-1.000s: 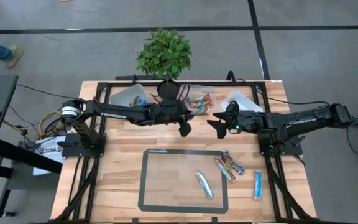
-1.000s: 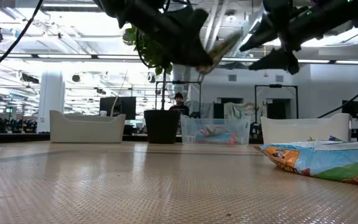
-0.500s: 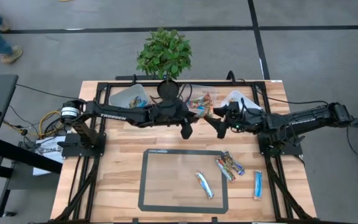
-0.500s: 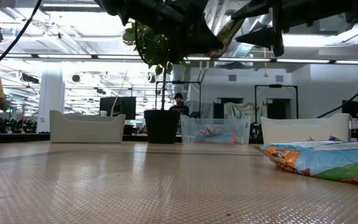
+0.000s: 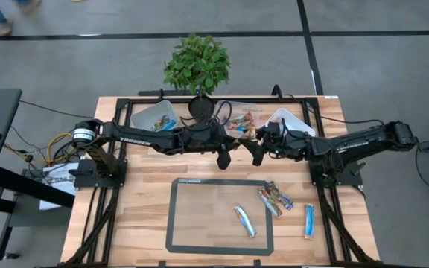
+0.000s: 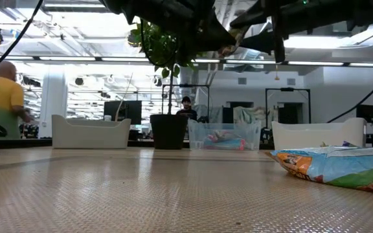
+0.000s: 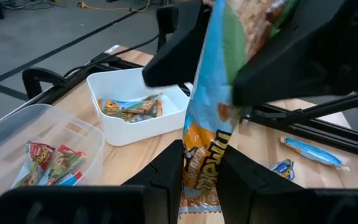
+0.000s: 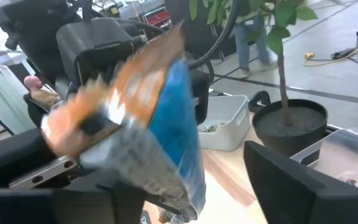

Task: Pick and place Granola Bars by type
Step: Put the yellow granola bar into the white bin

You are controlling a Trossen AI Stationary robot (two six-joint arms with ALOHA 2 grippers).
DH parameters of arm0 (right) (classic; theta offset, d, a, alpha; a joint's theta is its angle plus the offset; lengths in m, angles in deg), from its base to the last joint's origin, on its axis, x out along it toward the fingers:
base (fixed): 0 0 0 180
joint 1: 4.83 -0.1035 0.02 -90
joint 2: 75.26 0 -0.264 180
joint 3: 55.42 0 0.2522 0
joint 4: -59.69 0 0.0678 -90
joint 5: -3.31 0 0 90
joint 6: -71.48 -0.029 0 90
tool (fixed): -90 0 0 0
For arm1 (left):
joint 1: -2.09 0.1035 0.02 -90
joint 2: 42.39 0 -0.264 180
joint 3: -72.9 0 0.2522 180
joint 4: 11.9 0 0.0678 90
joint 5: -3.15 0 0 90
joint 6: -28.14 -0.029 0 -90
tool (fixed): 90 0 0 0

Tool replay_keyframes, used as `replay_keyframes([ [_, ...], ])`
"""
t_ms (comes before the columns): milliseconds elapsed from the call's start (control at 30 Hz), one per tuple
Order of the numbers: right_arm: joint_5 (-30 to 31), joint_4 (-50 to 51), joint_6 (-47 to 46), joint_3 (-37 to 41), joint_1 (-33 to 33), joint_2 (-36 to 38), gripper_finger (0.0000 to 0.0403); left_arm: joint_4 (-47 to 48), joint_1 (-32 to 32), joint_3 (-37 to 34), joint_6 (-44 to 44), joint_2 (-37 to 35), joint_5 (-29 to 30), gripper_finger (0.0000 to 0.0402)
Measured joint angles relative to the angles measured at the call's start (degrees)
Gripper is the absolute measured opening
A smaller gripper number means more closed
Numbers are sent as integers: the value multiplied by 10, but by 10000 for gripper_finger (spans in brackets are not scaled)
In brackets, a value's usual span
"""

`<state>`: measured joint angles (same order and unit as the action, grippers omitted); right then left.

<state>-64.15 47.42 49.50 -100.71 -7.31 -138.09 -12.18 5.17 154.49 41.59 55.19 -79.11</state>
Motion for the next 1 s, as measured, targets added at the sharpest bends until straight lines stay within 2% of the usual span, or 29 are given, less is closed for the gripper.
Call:
replay_keyframes([
  [333,-1,-1,14,0,0,-2,103,16,0,1,-12,0,2,73],
  [533,-2,5,16,0,0,10,50,18,0,1,-29,0,2,81],
  [667,-1,13,16,0,0,10,36,23,0,1,-32,0,-10,117],
  [833,2,41,16,0,0,10,35,34,3,1,-30,0,-13,189],
  [1000,31,123,3,0,9,11,34,78,10,1,-19,0,-13,254],
])
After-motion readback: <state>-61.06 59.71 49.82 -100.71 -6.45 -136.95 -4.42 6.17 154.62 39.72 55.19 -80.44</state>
